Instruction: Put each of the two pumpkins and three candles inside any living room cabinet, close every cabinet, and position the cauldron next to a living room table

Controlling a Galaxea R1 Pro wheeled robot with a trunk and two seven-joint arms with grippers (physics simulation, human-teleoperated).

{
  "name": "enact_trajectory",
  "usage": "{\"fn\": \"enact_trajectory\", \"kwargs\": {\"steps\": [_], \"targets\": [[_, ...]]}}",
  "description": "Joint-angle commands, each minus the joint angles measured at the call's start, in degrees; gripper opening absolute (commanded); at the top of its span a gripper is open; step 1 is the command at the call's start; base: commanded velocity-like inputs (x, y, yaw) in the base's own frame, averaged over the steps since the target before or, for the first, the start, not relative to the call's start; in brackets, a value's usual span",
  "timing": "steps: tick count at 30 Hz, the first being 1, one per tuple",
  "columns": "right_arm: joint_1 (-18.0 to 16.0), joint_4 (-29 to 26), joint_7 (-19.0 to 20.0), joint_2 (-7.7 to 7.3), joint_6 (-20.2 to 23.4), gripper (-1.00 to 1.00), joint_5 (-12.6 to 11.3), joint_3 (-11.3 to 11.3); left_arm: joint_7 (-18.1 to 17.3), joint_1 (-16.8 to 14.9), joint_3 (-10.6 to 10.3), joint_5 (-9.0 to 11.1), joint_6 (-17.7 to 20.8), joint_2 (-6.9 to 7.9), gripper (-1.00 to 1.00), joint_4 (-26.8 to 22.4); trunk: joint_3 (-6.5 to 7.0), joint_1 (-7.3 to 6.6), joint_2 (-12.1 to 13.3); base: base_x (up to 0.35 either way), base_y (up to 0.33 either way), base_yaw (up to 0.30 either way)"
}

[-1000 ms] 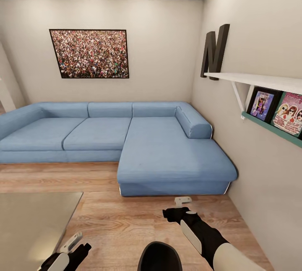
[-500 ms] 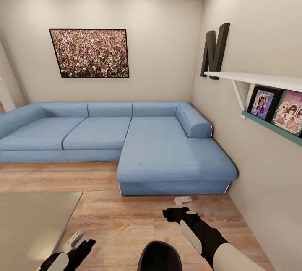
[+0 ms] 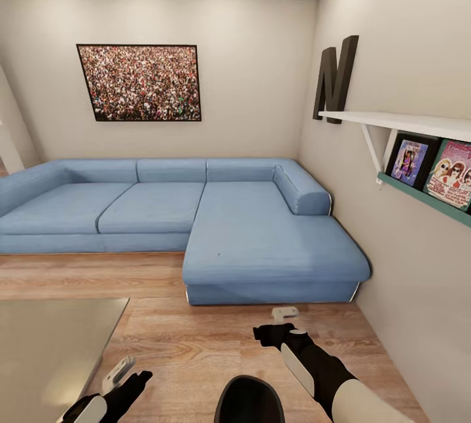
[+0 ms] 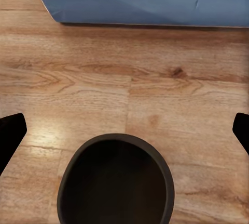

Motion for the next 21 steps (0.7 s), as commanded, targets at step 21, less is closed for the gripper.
{"fn": "enact_trajectory", "kwargs": {"steps": [21], "targets": [[-0.1, 0.0, -0.8, -0.14, 0.0, 1.0, -0.9, 0.3, 2.0, -0.9, -1.5, 0.0, 0.3, -2.26, 1.0, -2.0, -3.29, 3.95, -7.3, 0.0, 0.0, 0.0]]}}
